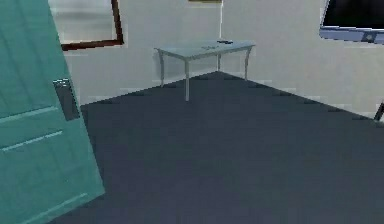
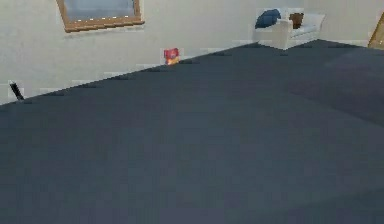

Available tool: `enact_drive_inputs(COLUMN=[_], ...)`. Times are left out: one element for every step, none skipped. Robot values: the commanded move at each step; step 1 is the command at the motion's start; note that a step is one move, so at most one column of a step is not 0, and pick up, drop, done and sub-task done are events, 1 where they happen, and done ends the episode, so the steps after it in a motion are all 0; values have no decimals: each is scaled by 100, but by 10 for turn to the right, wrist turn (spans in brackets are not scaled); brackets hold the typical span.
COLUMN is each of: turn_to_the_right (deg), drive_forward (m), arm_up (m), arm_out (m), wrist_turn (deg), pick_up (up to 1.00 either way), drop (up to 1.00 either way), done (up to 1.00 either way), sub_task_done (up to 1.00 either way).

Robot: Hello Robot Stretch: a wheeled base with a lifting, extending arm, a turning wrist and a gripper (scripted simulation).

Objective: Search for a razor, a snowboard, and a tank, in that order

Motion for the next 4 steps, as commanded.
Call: enact_drive_inputs(turn_to_the_right=[-30,0,0,-210], drive_forward=[0,100,40,0], arm_up=[0,0,0,0], arm_out=[0,0,0,0], wrist_turn=[0,0,0,0], pick_up=[0,0,0,0], drop=[0,0,0,0], done=[0,0,0,0], sub_task_done=[0,0,0,0])
